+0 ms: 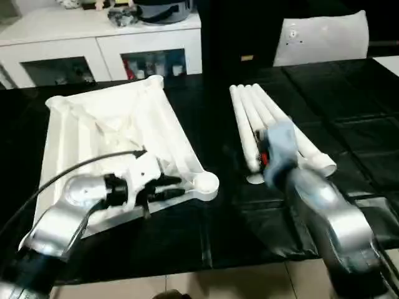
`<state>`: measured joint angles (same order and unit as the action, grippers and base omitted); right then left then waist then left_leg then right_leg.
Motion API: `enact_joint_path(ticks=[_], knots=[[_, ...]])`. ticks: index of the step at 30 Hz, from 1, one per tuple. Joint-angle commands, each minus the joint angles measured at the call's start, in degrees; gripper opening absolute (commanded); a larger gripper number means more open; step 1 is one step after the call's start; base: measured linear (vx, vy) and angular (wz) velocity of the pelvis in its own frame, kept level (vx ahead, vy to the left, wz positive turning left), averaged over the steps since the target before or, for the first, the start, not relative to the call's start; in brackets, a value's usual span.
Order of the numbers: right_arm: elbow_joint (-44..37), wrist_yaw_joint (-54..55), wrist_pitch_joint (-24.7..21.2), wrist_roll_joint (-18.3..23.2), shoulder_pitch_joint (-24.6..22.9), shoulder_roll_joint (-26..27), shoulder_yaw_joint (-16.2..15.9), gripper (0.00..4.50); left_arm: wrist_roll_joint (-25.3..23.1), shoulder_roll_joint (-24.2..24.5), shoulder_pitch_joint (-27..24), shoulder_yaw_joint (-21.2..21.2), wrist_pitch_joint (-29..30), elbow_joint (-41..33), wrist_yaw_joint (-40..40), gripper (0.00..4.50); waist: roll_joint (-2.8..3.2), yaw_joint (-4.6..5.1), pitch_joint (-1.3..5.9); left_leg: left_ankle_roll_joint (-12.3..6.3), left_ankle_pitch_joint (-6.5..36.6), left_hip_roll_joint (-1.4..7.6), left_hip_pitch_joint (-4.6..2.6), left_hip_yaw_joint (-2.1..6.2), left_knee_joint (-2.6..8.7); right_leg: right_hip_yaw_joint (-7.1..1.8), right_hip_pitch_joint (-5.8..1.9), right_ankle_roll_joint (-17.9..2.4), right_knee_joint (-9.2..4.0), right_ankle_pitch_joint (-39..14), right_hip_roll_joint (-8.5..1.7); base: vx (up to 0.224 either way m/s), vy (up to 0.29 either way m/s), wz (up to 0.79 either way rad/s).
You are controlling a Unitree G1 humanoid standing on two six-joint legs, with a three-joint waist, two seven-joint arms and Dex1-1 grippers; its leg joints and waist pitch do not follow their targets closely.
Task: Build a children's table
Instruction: Move table base
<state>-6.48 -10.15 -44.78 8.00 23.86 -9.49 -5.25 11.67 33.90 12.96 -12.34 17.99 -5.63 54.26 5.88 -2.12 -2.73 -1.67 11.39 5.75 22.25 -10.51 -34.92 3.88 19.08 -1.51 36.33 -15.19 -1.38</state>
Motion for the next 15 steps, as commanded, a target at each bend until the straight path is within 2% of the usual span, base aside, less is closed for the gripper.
enact_joint_path(ticks=[1,2,4,6,7,8,9,10,11,12,13,15], knots=[[5.69,2.64,-1.91,-1.45,3.60,0.64,1.23,4.50,0.69,0.05,-0.77,0.18,2.96,-4.26,-1.66,1.77,-0.07,-0.03,2.89,4.61,12.36,8.52,-1.89,5.01,4.99,-4.94,-0.27,-11.69,-3.79,-3.08,-9.66,0.000,0.000,0.00],[7.90,3.20,-1.55,-1.68,5.04,0.97,1.48,4.50,1.08,-0.23,-1.08,0.19,3.91,-5.39,-2.20,1.88,-0.36,-0.02,2.80,5.00,12.57,8.54,-1.80,4.87,4.92,-5.07,-0.35,-11.50,-3.94,-3.85,-9.76,0.000,0.000,0.00],[13.05,4.81,-0.67,-2.19,8.08,1.54,2.46,4.50,1.75,-0.64,-1.64,0.01,5.69,-7.94,-2.96,1.95,-0.51,0.01,2.94,4.79,11.32,8.44,-1.74,4.75,4.73,-5.11,-0.47,-11.59,-3.87,-3.12,-9.81,0.000,0.000,0.00],[17.17,5.55,0.39,-2.52,10.40,1.63,2.99,4.50,2.07,-1.36,-1.72,0.39,7.18,-9.39,-4.21,2.08,-0.52,-0.26,3.06,4.19,9.32,8.49,-1.73,4.58,4.58,-5.01,-0.51,-11.41,-3.77,-1.64,-9.68,0.000,0.000,0.00],[18.77,5.90,0.82,-2.47,11.33,1.77,3.40,4.50,2.04,-1.52,-1.62,0.56,7.74,-9.83,-4.71,2.32,-0.26,-0.39,3.11,4.13,8.86,8.53,-1.75,4.57,4.56,-4.91,-0.51,-11.31,-3.58,-0.64,-9.55,0.000,0.000,0.00],[22.54,5.37,1.54,-2.35,13.29,1.69,3.40,4.50,2.61,-1.59,-1.60,0.83,9.30,-11.11,-5.32,2.36,-0.60,-0.36,3.28,3.84,7.59,8.63,-1.75,4.52,4.62,-4.75,-0.58,-11.06,-3.29,1.71,-9.26,0.000,0.000,0.00],[25.13,5.40,2.05,-2.53,14.65,1.74,3.49,4.50,2.78,-1.73,-1.67,1.05,10.32,-11.90,-5.66,2.36,-0.56,-0.27,3.33,3.79,7.11,8.51,-1.71,4.55,4.57,-4.68,-0.63,-11.34,-3.07,2.65,-9.23,0.000,0.000,0.00],[27.34,5.16,2.43,-2.45,15.70,1.86,3.61,4.50,2.49,-1.69,-1.76,1.16,10.82,-12.38,-5.97,2.37,-0.57,-0.37,3.38,3.36,6.57,8.35,-1.56,4.41,4.32,-4.67,-0.72,-11.74,-3.15,3.37,-9.56,0.000,0.000,0.00],[30.99,5.22,3.11,-2.61,17.40,2.20,3.96,4.50,1.97,-1.49,-1.94,1.24,11.78,-13.18,-6.50,2.44,-0.92,-0.39,3.37,2.53,5.56,8.30,-1.31,4.25,4.06,-4.74,-0.85,-11.91,-3.31,4.32,-9.71,0.000,0.000,0.00],[32.68,5.61,3.54,-2.93,18.08,2.26,3.96,4.50,1.80,-1.34,-2.01,1.20,12.18,-13.35,-6.67,2.44,-0.82,-0.36,3.44,2.15,5.01,8.26,-1.24,4.29,3.90,-4.73,-0.90,-12.11,-3.17,4.61,-9.75,0.000,0.000,0.00],[32.68,5.61,3.54,-2.93,18.08,2.26,3.96,4.50,1.80,-1.34,-2.01,1.20,12.18,-13.35,-6.67,2.44,-0.74,-0.49,3.56,1.22,3.64,8.28,-1.13,4.24,3.74,-4.64,-0.88,-11.84,-3.13,5.57,-9.60,0.000,0.000,0.00],[37.79,4.68,5.51,-2.80,20.12,2.85,4.25,4.50,1.36,-0.80,-2.36,1.02,12.94,-13.98,-7.26,2.44,-0.69,-0.55,4.06,-0.50,0.75,8.26,-1.09,4.16,3.35,-4.36,-0.55,-11.56,-2.39,9.94,-9.20,0.000,0.000,0.00]])
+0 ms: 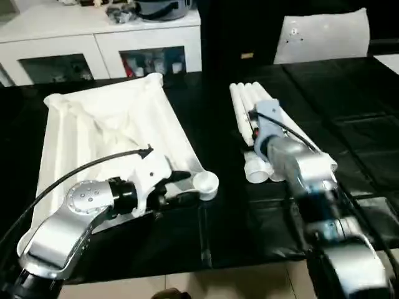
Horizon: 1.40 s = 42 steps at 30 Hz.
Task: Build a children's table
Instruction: Move table base, then pick table leg
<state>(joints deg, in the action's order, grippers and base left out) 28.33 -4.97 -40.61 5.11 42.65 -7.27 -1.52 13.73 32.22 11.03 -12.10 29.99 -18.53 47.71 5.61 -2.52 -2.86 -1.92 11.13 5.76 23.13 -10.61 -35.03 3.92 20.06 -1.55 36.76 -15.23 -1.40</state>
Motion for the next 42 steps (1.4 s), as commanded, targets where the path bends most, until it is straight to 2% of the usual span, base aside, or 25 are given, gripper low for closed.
enact_joint_path(ticks=[1,3,5,7,8,9,12,14,16,17,18,20,22,23,25,28,29,30,31,33,36,37,38,41,42], knots=[[5.41,-0.42,2.42,-0.43,2.22,0.69,0.23,4.50,-0.54,0.93,-0.58,0.77,1.27,-1.31,-0.87,2.44,-0.63,-0.11,4.13,-0.66,0.92,8.23,-1.81,4.21,3.45,-4.37,-1.45,-11.82,-2.79,10.32,-9.27,0.000,0.000,0.00],[10.12,-0.65,3.62,-0.54,3.78,1.16,0.17,4.50,-0.42,1.03,-0.82,0.73,1.97,-1.72,-1.43,2.44,-0.44,-0.25,3.78,-0.81,3.64,8.17,-1.55,4.17,3.32,-4.49,-1.44,-12.70,-3.26,7.08,-9.73,0.000,0.000,0.00],[12.46,-0.25,4.05,-0.30,4.51,1.43,0.71,4.50,-0.28,0.95,-0.85,0.82,2.66,-2.17,-1.78,2.44,-0.69,-0.48,3.58,-0.08,6.12,8.60,-1.83,4.19,3.69,-4.50,-1.31,-12.54,-3.46,2.27,-9.29,0.000,0.000,0.00],[14.69,0.46,4.39,-0.28,5.07,1.68,1.21,4.50,0.07,0.92,-1.00,0.98,3.36,-2.71,-1.91,2.44,-0.38,-0.50,3.47,1.07,7.88,8.70,-2.01,4.21,3.98,-4.52,-1.08,-12.64,-3.39,0.16,-9.14,0.000,0.000,0.00],[15.84,0.96,4.65,-0.53,5.40,1.69,1.37,4.50,0.58,0.73,-1.13,1.17,3.81,-2.99,-1.95,2.44,-0.43,-0.50,3.43,1.82,8.73,8.65,-2.11,4.16,4.19,-4.50,-0.98,-12.74,-3.38,-0.43,-9.05,0.000,0.000,0.00],[16.33,0.91,4.47,-0.30,5.56,1.82,1.74,4.50,0.23,0.93,-1.12,1.05,3.82,-3.16,-2.08,2.44,-0.68,-0.52,3.42,2.22,9.06,8.61,-2.15,4.05,4.21,-4.58,-0.90,-12.69,-3.40,-0.46,-9.08,0.000,0.000,0.00],[18.05,0.65,4.28,0.06,6.34,2.09,2.45,4.50,0.65,1.10,-1.07,1.27,4.42,-3.58,-2.00,2.44,-0.54,-0.75,3.54,2.25,8.40,8.41,-2.01,4.00,4.04,-4.65,-1.04,-12.60,-3.40,0.49,-9.38,0.000,0.000,0.00],[22.11,1.12,1.70,0.47,8.60,2.29,3.44,4.50,-0.03,2.20,-0.66,0.70,4.65,-3.89,-1.84,2.44,-0.54,-0.66,3.58,2.28,8.32,8.38,-1.98,4.09,4.04,-4.56,-1.05,-12.77,-3.32,0.87,-9.23,0.000,0.000,0.00],[22.89,1.18,1.56,0.51,9.00,2.29,3.63,4.50,0.01,2.28,-0.59,0.61,4.83,-3.99,-1.83,2.44,-0.53,-0.68,3.55,2.31,8.60,8.43,-2.00,4.05,4.07,-4.59,-0.95,-12.68,-3.28,0.71,-9.19,0.000,0.000,0.00],[24.15,0.60,-0.26,2.01,10.07,2.46,5.21,4.50,0.34,1.99,-0.34,0.86,5.10,-4.07,-2.06,2.44,-0.75,-0.71,3.56,2.09,7.98,8.40,-1.98,3.96,3.98,-4.62,-1.00,-12.69,-3.32,1.32,-9.26,0.000,0.000,0.00],[24.59,0.29,-1.06,2.25,10.47,2.40,5.44,4.21,0.39,1.88,-0.24,0.87,5.25,-4.12,-2.19,2.51,-0.82,-0.67,3.58,1.96,7.77,8.39,-1.96,3.90,3.89,-4.68,-1.06,-12.75,-3.34,1.52,-9.37,0.000,0.000,0.00],[25.36,-0.34,-2.93,2.73,11.31,2.45,5.85,4.21,0.50,1.84,-0.19,0.90,5.60,-4.23,-2.26,2.51,-0.75,-0.66,3.65,1.79,7.34,8.43,-1.98,3.97,3.94,-4.50,-1.05,-12.67,-3.19,1.66,-9.12,0.000,0.000,0.00],[25.81,-0.62,-4.33,2.68,11.82,2.34,5.88,4.01,0.27,2.04,-0.28,0.57,5.54,-4.32,-2.11,2.51,-0.68,-0.71,3.59,1.72,7.40,8.47,-1.93,3.96,3.99,-4.50,-1.01,-12.52,-3.24,1.68,-9.12,0.000,0.000,0.00],[25.94,-0.80,-4.83,2.71,11.95,2.30,5.93,3.90,0.24,2.04,-0.29,0.47,5.57,-4.35,-2.12,2.51,-0.97,-0.61,3.57,1.84,7.86,8.50,-1.96,3.90,4.11,-4.45,-0.95,-12.50,-3.24,1.16,-9.05,0.000,0.000,0.00],[26.36,-1.01,-5.83,3.02,12.22,2.25,6.50,3.80,0.47,2.00,-0.32,0.49,5.73,-4.42,-2.33,2.51,-1.07,-0.67,3.47,2.13,8.41,8.44,-1.94,3.86,4.05,-4.58,-0.94,-12.64,-3.45,-0.08,-9.25,0.000,0.000,0.00],[26.28,-0.97,-7.46,3.56,12.14,2.09,7.36,3.53,0.66,1.85,-0.42,0.44,5.98,-4.67,-2.53,2.51,-0.75,-0.71,3.52,2.88,8.83,8.51,-2.05,3.93,4.12,-4.61,-0.85,-12.40,-3.37,-0.55,-9.19,0.000,0.000,0.00],[26.65,-1.14,-7.91,3.71,12.36,1.87,7.60,3.44,0.74,1.65,-0.30,0.28,6.18,-4.82,-2.54,2.51,-1.34,-0.51,3.48,3.02,8.95,8.50,-2.04,3.83,4.24,-4.56,-0.89,-12.43,-3.43,-0.43,-9.06,0.000,0.000,0.00],[26.66,-1.14,-7.91,3.72,12.36,1.87,7.60,3.38,0.74,1.64,-0.30,0.28,6.18,-4.83,-2.54,2.51,-1.15,-0.67,3.60,3.02,8.61,8.51,-2.09,3.89,4.11,-4.59,-0.94,-12.50,-3.28,-0.02,-9.21,0.000,0.000,0.00],[26.80,-1.23,-8.15,3.78,12.43,1.71,7.72,3.38,0.95,1.33,-0.28,0.33,6.20,-4.85,-2.60,2.51,-0.54,-0.77,3.57,3.26,8.50,8.48,-2.02,3.95,4.08,-4.60,-0.88,-12.41,-3.25,0.34,-9.28,0.000,0.000,0.00],[26.57,-0.89,-8.68,3.97,12.32,1.45,8.25,3.16,0.87,1.32,-0.13,0.28,6.31,-4.94,-2.70,2.51,-1.18,-0.57,3.55,3.59,8.87,8.53,-2.10,3.84,4.24,-4.56,-0.85,-12.38,-3.31,0.86,-9.04,0.000,0.000,0.00],[26.14,-1.18,-9.00,4.18,12.05,1.34,8.58,2.97,1.15,0.99,-0.15,0.53,6.23,-4.59,-2.78,2.51,-0.85,-0.69,3.56,3.67,9.02,8.40,-2.06,3.84,4.11,-4.61,-0.88,-12.53,-3.34,0.82,-9.28,0.000,0.000,0.00],[25.97,-1.12,-9.13,4.00,11.99,1.30,8.51,2.91,1.05,1.05,-0.11,0.47,6.14,-4.47,-2.76,2.51,-0.99,-0.62,3.54,3.79,9.25,8.44,-2.04,3.87,4.17,-4.60,-0.92,-12.49,-3.38,0.60,-9.19,0.000,0.000,0.00],[25.54,-1.39,-9.47,4.03,11.83,1.13,8.53,2.62,1.29,0.47,-0.10,0.69,6.16,-4.32,-3.20,2.51,-1.09,-0.63,3.55,3.81,9.19,8.44,-2.02,3.85,4.14,-4.61,-0.97,-12.56,-3.36,0.68,-9.21,0.000,0.000,0.00],[25.47,-1.26,-9.49,4.05,11.81,1.04,8.60,2.50,1.25,0.47,-0.07,0.63,6.13,-4.33,-3.22,2.51,-1.16,-0.65,3.56,3.57,8.83,8.46,-2.00,3.86,4.11,-4.62,-0.98,-12.60,-3.38,0.82,-9.24,0.000,0.000,0.00],[25.36,-1.33,-9.56,4.13,11.75,0.99,8.66,2.31,1.35,0.33,-0.10,0.66,6.18,-4.32,-3.28,2.51,-1.02,-0.66,3.56,3.55,8.86,8.43,-2.01,3.86,4.08,-4.62,-0.95,-12.58,-3.40,0.72,-9.25,0.000,0.000,0.00]])
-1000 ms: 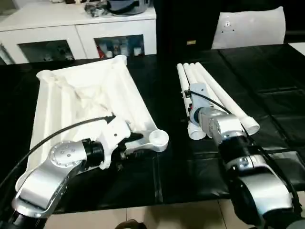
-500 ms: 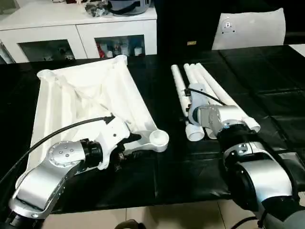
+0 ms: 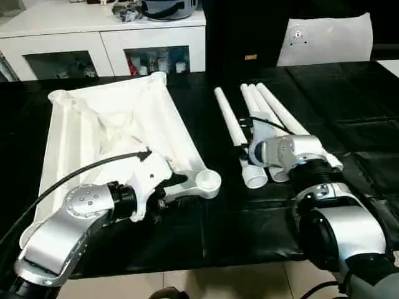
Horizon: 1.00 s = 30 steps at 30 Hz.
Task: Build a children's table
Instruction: Pick table leg
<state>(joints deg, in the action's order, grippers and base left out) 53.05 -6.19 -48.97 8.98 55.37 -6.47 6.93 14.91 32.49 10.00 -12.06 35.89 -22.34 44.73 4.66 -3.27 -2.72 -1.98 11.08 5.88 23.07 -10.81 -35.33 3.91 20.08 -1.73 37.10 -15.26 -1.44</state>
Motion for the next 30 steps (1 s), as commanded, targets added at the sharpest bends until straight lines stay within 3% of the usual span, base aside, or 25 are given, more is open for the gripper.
enact_joint_path(ticks=[1,2,6,10,12,16,17,19,20,21,23,25,30], knots=[[0.59,-0.17,-1.26,0.23,-0.99,0.16,0.29,2.18,0.20,0.00,0.94,0.60,0.35,-0.54,-0.34,2.51,-0.22,0.11,3.37,3.52,9.05,8.33,-1.94,4.04,4.37,-4.63,-0.97,-12.41,-3.80,0.39,-9.20,0.000,0.000,0.00],[0.50,-0.15,-1.24,0.28,-1.03,0.15,0.48,2.10,-0.06,0.10,1.00,0.41,0.31,-0.55,-0.37,2.51,0.09,0.07,3.42,3.61,9.14,8.33,-1.96,4.07,4.36,-4.61,-0.97,-12.36,-3.78,0.18,-9.22,0.000,0.000,0.00],[0.06,-0.09,-1.39,0.40,-1.15,0.18,0.74,1.88,0.14,-0.12,1.14,0.37,0.24,-0.56,-0.61,2.51,-0.10,0.17,3.36,4.17,9.78,8.38,-2.05,4.06,4.52,-4.63,-0.88,-12.45,-3.75,0.35,-9.15,0.000,0.000,0.00],[-0.76,-0.29,-1.21,0.56,-1.26,0.09,0.84,1.86,-0.09,-0.40,1.55,0.20,0.04,-0.27,-0.98,2.51,0.16,0.12,3.38,4.28,9.80,8.36,-2.04,4.09,4.46,-4.65,-0.94,-12.39,-3.79,0.20,-9.19,0.000,0.000,0.00],[-1.48,-0.31,-0.91,0.79,-1.45,-0.04,1.18,1.86,-0.17,-0.66,1.68,0.22,-0.10,-0.13,-1.22,2.51,-0.14,0.23,3.37,4.36,9.82,8.44,-2.10,4.09,4.61,-4.60,-0.89,-12.23,-3.74,0.64,-9.03,0.000,0.000,0.00],[-3.21,-0.51,-0.57,1.23,-1.89,-0.05,1.71,1.86,-0.26,-0.82,1.91,0.29,-0.38,0.23,-1.32,2.51,-0.13,0.23,3.41,3.64,8.94,8.33,-1.91,4.06,4.37,-4.66,-1.08,-12.37,-3.81,1.43,-9.27,0.000,0.000,0.00],[-3.45,-0.40,-0.52,1.45,-1.95,-0.03,2.04,1.86,-0.28,-0.89,2.00,0.34,-0.44,0.35,-1.36,2.51,0.13,0.26,3.37,3.70,9.31,8.40,-1.96,4.10,4.48,-4.64,-0.99,-12.13,-3.85,0.97,-9.14,0.000,0.000,0.00],[-3.72,-0.41,-0.45,1.55,-2.00,-0.08,2.19,1.86,-0.44,-0.95,2.14,0.34,-0.64,0.54,-1.44,2.51,-0.12,0.34,3.38,3.80,9.67,8.43,-2.06,4.07,4.55,-4.60,-0.95,-12.23,-3.84,0.57,-9.05,0.000,0.000,0.00],[-4.83,-0.27,-0.34,1.87,-2.19,-0.09,2.61,1.86,-0.62,-1.15,2.48,0.46,-0.98,0.94,-1.73,2.51,0.19,0.25,3.37,4.00,9.80,8.38,-2.06,4.10,4.45,-4.67,-0.93,-12.44,-3.88,0.20,-9.21,0.000,0.000,0.00],[-5.76,-0.21,-0.37,2.15,-2.39,-0.05,2.91,1.86,-0.57,-1.33,2.67,0.56,-1.10,1.12,-1.93,2.51,-0.01,0.31,3.34,4.14,10.07,8.48,-2.10,4.10,4.58,-4.65,-0.93,-12.27,-3.93,0.07,-9.09,0.000,0.000,0.00],[-7.11,-0.03,-0.69,2.60,-2.69,0.08,3.37,1.86,-0.59,-1.57,2.85,0.76,-1.24,1.34,-2.26,2.51,0.16,0.23,3.42,4.16,9.49,8.47,-2.11,4.13,4.58,-4.63,-0.98,-12.06,-3.72,1.22,-9.07,0.000,0.000,0.00],[-8.29,-0.01,-0.81,2.87,-3.06,0.20,3.56,1.86,-0.89,-1.55,2.90,0.76,-1.39,1.43,-2.49,2.51,-0.06,0.34,3.54,3.83,8.29,8.40,-2.06,4.07,4.52,-4.57,-1.03,-12.03,-3.58,3.18,-9.04,0.000,0.000,0.00],[-13.71,-0.96,-0.40,3.46,-4.60,0.77,3.76,1.86,-0.75,-1.74,3.02,0.83,-1.44,1.61,-2.73,2.51,0.04,0.21,3.45,2.89,8.01,8.42,-1.95,4.09,4.43,-4.61,-1.06,-11.89,-3.78,2.30,-9.15,0.000,0.000,0.00]])
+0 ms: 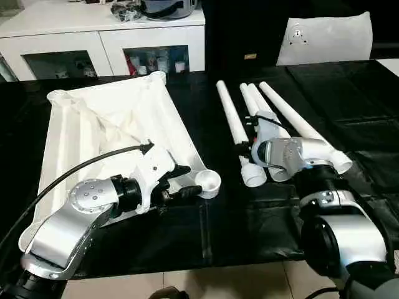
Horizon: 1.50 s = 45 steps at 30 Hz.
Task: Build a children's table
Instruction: Pick table leg
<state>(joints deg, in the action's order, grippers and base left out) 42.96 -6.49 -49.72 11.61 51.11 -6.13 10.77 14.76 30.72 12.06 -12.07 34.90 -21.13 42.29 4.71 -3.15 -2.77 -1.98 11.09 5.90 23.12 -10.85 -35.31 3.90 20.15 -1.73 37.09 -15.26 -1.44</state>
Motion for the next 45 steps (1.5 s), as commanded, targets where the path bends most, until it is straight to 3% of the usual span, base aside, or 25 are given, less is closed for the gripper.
enact_joint_path(ticks=[1,5,6,13,14,17,18,19,20,21,24,25,26,28,29,32,33,37,38,39,40,42,43,44,45], knots=[[-5.15,-0.74,0.66,1.07,-0.84,0.57,-0.25,1.86,-0.53,-0.03,1.06,0.87,-0.51,0.49,-0.37,2.51,-0.22,0.13,3.47,2.96,8.35,8.50,-2.11,4.14,4.57,-4.55,-1.05,-11.67,-3.77,1.78,-9.00,0.000,0.000,0.00],[-9.31,-1.20,0.60,1.39,-2.26,0.75,-1.08,1.86,-0.59,-0.32,1.17,1.18,-0.82,0.79,-1.08,2.51,-0.13,-0.03,3.37,3.58,9.13,8.41,-2.13,4.14,4.62,-4.71,-1.00,-11.32,-4.02,0.20,-9.17,0.000,0.000,0.00],[-10.42,-1.24,0.68,1.51,-2.68,0.93,-1.11,1.86,-0.48,-0.47,1.18,1.37,-0.88,0.87,-1.27,2.51,-0.49,0.05,3.36,3.47,8.94,8.41,-2.07,4.08,4.60,-4.75,-1.04,-11.28,-4.02,0.39,-9.18,0.000,0.000,0.00],[-19.53,-2.29,4.85,1.39,-6.78,1.77,-1.80,1.86,-2.28,-1.24,2.04,2.05,-2.57,2.41,-3.89,2.51,-0.36,-0.10,3.41,2.67,7.66,8.47,-2.09,4.18,4.56,-4.76,-0.99,-10.36,-4.07,0.75,-9.16,0.000,0.000,0.00],[-22.02,-1.67,5.88,1.01,-8.04,1.85,-1.95,1.86,-2.72,-1.61,2.40,2.37,-2.90,3.00,-4.87,2.51,-0.05,-0.21,3.47,2.74,7.51,8.55,-2.16,4.29,4.64,-4.74,-0.99,-9.76,-4.00,1.31,-9.11,0.000,0.000,0.00],[-25.91,-2.25,9.12,0.49,-10.30,1.92,-2.91,1.86,-3.01,-2.09,2.93,2.89,-3.31,3.81,-5.84,2.51,-0.12,-0.16,3.42,3.54,8.74,8.54,-2.14,4.37,4.83,-4.75,-0.93,-9.50,-4.01,1.50,-9.20,0.000,0.000,0.00],[-28.25,-2.42,8.61,1.48,-11.54,2.23,-2.31,1.86,-2.73,-2.71,3.61,3.60,-3.07,4.48,-6.63,2.51,0.21,-0.18,3.41,3.72,9.07,8.48,-2.20,4.41,4.82,-4.78,-0.90,-9.48,-4.02,1.15,-9.16,0.000,0.000,0.00],[-30.50,-2.65,8.78,2.55,-12.90,2.53,-1.38,1.86,-2.18,-3.56,4.57,4.55,-2.40,5.22,-7.55,2.51,0.97,-0.25,3.45,4.17,9.71,8.45,-2.31,4.52,4.81,-4.79,-0.87,-9.40,-4.00,0.89,-9.15,0.000,0.000,0.00],[-31.45,-2.86,9.20,2.99,-13.53,2.62,-0.98,1.86,-1.88,-3.98,5.02,4.98,-2.03,5.52,-7.96,2.51,0.26,-0.13,3.41,4.58,10.86,8.62,-2.37,4.57,5.01,-4.90,-1.02,-9.25,-4.06,0.88,-9.10,0.000,0.000,0.00],[-32.48,-3.38,9.87,3.70,-14.27,2.88,-0.58,1.86,-1.50,-4.42,5.50,5.49,-1.80,5.86,-8.27,2.51,0.27,-0.22,3.43,4.47,10.58,8.54,-2.32,4.55,5.00,-4.90,-1.02,-9.41,-4.11,1.19,-9.18,0.000,0.000,0.00],[-35.90,-6.30,7.72,7.98,-16.34,3.60,1.28,1.86,0.15,-5.94,7.93,7.08,-0.69,7.23,-9.02,2.51,1.70,-0.13,3.42,4.93,11.53,8.49,-2.35,4.79,4.94,-4.86,-1.10,-9.38,-3.99,2.87,-9.04,0.000,0.000,0.00],[-36.58,-7.04,7.16,9.12,-16.69,3.82,1.78,1.86,0.68,-6.36,8.65,7.52,-0.17,7.65,-9.21,2.51,1.75,-0.23,3.46,4.82,11.82,8.43,-2.42,4.79,4.89,-4.82,-1.09,-9.42,-4.06,3.28,-9.03,0.000,0.000,0.00],[-37.28,-7.92,7.10,10.19,-17.11,3.87,2.10,1.86,1.13,-6.88,9.35,7.90,0.38,8.02,-9.48,2.51,1.38,-0.34,3.52,3.59,9.76,8.30,-2.01,4.80,4.65,-4.84,-1.49,-9.98,-3.92,4.81,-9.42,0.000,0.000,0.00],[-38.08,-9.53,7.51,11.34,-17.64,3.75,2.12,1.86,1.36,-7.45,10.21,8.27,0.67,8.50,-9.96,2.86,1.80,-0.37,3.47,2.49,8.52,8.19,-1.73,4.73,4.33,-4.82,-1.52,-10.16,-4.22,4.72,-9.59,0.000,0.000,0.00],[-38.08,-9.53,7.51,11.34,-17.64,3.75,2.12,1.86,1.36,-7.45,10.21,8.27,0.67,8.50,-9.96,2.86,1.70,-0.42,3.53,2.25,8.24,8.32,-1.70,4.86,4.30,-4.79,-1.61,-10.15,-4.10,4.72,-9.62,0.000,0.000,0.00],[-41.22,-16.55,8.33,15.88,-19.89,2.69,1.94,1.86,5.53,-11.88,13.73,11.57,2.47,10.44,-11.93,3.16,1.90,-0.48,3.65,1.00,7.67,8.62,-1.84,4.86,4.19,-4.58,-1.68,-10.03,-3.94,5.47,-9.47,0.000,0.000,0.00],[-42.40,-19.07,8.16,17.94,-20.77,2.43,2.20,1.86,7.47,-13.56,14.97,12.90,3.25,11.03,-12.59,3.27,1.57,-0.56,3.66,0.56,7.59,8.50,-1.65,4.80,4.14,-4.64,-1.77,-10.57,-3.87,5.48,-9.67,0.000,0.000,0.00],[-43.87,-24.70,7.20,21.96,-22.52,1.28,2.81,1.86,12.54,-17.51,18.63,16.01,5.84,12.95,-13.78,3.59,1.62,-0.94,3.59,-0.44,7.57,8.70,-1.64,5.08,4.08,-4.57,-1.68,-10.82,-4.30,3.24,-9.66,0.000,0.000,0.00],[-43.87,-24.70,7.20,21.96,-22.52,1.28,2.81,1.86,12.54,-17.51,18.63,16.01,5.84,12.95,-13.78,3.68,0.95,-0.88,3.50,-1.05,7.06,8.59,-1.52,4.81,4.02,-4.59,-1.76,-10.95,-4.28,3.08,-9.69,0.000,0.000,0.00],[-44.14,-27.21,6.97,23.00,-23.19,0.53,2.49,1.86,14.75,-19.15,20.03,17.40,7.00,13.99,-14.36,3.72,0.76,-0.98,3.56,-1.08,6.73,8.57,-1.56,4.79,3.85,-4.57,-1.80,-11.14,-4.31,2.91,-9.87,0.000,0.000,0.00],[-44.28,-28.56,6.89,23.53,-23.56,0.11,2.28,1.86,15.90,-20.03,20.73,18.12,7.58,14.53,-14.70,3.77,0.94,-1.31,3.47,-1.55,6.22,8.39,-1.46,4.71,3.49,-4.71,-1.78,-11.18,-4.70,1.99,-10.15,0.000,0.000,0.00],[-44.35,-30.38,6.62,24.34,-24.07,-0.51,2.05,1.86,18.04,-21.75,22.05,19.66,8.38,15.66,-15.75,4.12,0.39,-1.55,3.50,-2.76,4.77,8.36,-1.25,4.59,3.37,-4.59,-1.80,-10.87,-4.68,0.99,-9.88,0.000,0.000,0.00],[-44.35,-30.38,6.62,24.34,-24.07,-0.51,2.05,1.86,18.04,-21.75,22.05,19.66,8.38,15.66,-15.75,4.12,0.55,-1.89,3.57,-2.81,4.72,8.51,-1.49,4.66,3.37,-4.57,-1.64,-10.72,-4.85,0.66,-9.92,0.000,0.000,0.00],[-44.51,-32.12,6.40,25.27,-24.60,-1.04,1.75,1.86,20.42,-23.64,23.33,21.36,9.34,16.86,-16.84,4.16,0.11,-1.77,3.60,-3.33,4.19,8.60,-1.33,4.73,3.53,-4.54,-1.59,-10.49,-4.64,1.07,-9.66,0.000,0.000,0.00],[-44.54,-32.34,6.40,25.39,-24.67,-1.11,1.70,1.86,20.73,-23.88,23.48,21.58,9.48,17.00,-16.98,4.16,0.27,-1.91,3.63,-3.38,4.25,8.55,-1.51,4.55,3.35,-4.52,-1.51,-10.74,-4.58,1.16,-9.67,0.000,0.000,0.00]])
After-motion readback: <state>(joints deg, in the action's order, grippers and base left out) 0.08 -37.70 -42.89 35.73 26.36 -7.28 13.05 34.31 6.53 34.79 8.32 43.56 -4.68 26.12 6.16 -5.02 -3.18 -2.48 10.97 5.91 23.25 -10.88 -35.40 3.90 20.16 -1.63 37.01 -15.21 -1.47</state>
